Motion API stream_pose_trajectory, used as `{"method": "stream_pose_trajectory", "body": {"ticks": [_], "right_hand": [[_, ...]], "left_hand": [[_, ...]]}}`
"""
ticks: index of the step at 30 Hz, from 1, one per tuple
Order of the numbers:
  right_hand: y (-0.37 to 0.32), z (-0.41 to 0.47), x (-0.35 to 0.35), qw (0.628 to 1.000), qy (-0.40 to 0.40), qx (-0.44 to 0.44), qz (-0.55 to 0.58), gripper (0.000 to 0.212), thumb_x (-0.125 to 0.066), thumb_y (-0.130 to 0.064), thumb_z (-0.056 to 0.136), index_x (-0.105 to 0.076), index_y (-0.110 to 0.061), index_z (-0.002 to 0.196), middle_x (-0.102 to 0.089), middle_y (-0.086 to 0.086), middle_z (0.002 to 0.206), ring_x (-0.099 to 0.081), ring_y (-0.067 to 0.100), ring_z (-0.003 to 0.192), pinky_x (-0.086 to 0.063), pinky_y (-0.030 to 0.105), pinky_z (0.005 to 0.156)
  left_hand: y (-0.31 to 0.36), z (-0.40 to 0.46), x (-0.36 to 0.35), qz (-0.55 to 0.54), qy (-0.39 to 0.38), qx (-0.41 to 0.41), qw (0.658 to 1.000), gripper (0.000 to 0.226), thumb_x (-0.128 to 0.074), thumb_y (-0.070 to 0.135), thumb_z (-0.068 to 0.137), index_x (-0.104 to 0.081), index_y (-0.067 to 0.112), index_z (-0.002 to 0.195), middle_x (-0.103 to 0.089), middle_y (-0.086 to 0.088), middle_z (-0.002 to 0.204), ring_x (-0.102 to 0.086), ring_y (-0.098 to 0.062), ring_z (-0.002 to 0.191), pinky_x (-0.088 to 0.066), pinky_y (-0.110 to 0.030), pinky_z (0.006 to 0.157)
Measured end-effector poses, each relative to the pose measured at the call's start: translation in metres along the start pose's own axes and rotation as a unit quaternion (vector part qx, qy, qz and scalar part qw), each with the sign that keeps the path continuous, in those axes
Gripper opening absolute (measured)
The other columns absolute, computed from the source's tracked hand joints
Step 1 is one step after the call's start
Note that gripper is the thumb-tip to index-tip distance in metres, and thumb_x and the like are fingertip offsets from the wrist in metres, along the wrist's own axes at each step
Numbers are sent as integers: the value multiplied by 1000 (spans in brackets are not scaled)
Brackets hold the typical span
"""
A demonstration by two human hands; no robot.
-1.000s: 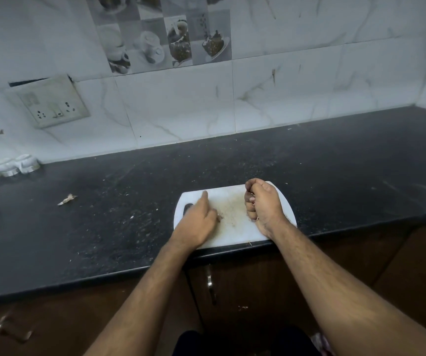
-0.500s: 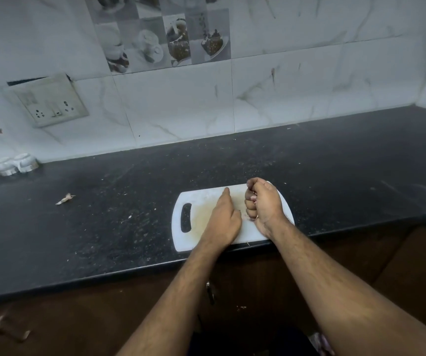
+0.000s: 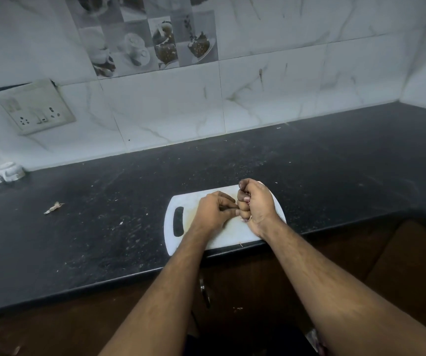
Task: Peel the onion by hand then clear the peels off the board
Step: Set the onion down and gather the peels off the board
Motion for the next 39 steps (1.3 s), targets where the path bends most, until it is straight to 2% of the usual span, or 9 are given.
{"method": "stream_pose_trajectory", "body": {"ticks": [4,9,13,16,20,29,32,36,39], "right_hand": [[0,-1,1,1000,4,-3,-6,36,-26,-4,91,-51,-25,76,-29,-7,54,-14,8,41,-8,20,48],[0,1,1,1000,5,-3,-12,35,-27,-3,91,-51,-24,77,-30,-7,54,-16,8,41,-9,18,46],[1,1,0,1000,6,-10,-13,35,-27,-4,92,-51,-25,78,-29,-7,54,-15,8,42,-6,23,49],[0,0,1,1000,1,-7,-12,34,-27,-4,92,-52,-24,78,-30,-7,54,-16,8,42,-7,23,48],[0,1,1,1000,-3,-4,-15,33,-28,-3,91,-52,-22,78,-31,-6,53,-18,8,42,-10,19,45],[2,4,0,999,-4,-11,-37,32,-29,-4,89,-52,-23,77,-30,-6,54,-17,9,43,-11,19,47],[2,4,1,999,-4,-11,-34,32,-30,-4,89,-53,-23,77,-30,-6,55,-18,10,43,-12,19,47],[3,7,2,1000,-10,-8,-24,33,-30,-4,90,-53,-23,77,-30,-6,55,-18,9,42,-13,17,46],[4,8,1,1000,-13,-11,-23,33,-31,-4,90,-53,-24,76,-30,-7,53,-17,9,42,-15,15,45]], "left_hand": [[-2,-8,5,24,66,41,997,3,-79,9,89,-82,10,91,-78,-1,90,-61,-4,55,-50,-20,58],[-2,-28,30,50,59,50,996,15,-68,17,100,-81,17,107,-76,13,94,-68,3,88,-46,-4,79],[-2,-39,36,34,-22,9,999,31,-56,20,107,-65,19,137,-71,9,126,-63,-5,122,-45,-16,106],[-13,-43,36,91,-106,-13,990,76,-78,41,91,-44,23,156,-48,3,158,-42,-12,146,-34,-38,123],[-20,-37,37,134,-126,-2,983,118,-79,77,58,-39,29,158,-42,4,156,-37,-16,143,-33,-39,120],[-24,-7,32,102,9,-4,995,55,-88,60,66,-79,26,109,-61,7,101,-59,-14,102,-53,-40,90],[-26,-8,30,55,45,-4,997,33,-72,54,90,-80,23,96,-68,3,95,-64,-16,95,-54,-44,90],[-32,-17,35,28,31,8,999,40,-46,45,108,-63,24,137,-70,8,130,-62,-12,125,-45,-34,111],[-28,-26,27,85,-103,-48,990,56,-37,46,108,-38,23,160,-44,5,162,-35,-11,152,-25,-34,126]]}}
Point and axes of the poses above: each hand's wrist, its own z-axis towards the middle knuckle, its own x-axis out of the back of the hand, y = z × x, the point moved 3 cm from there along z, towards the middle knuckle
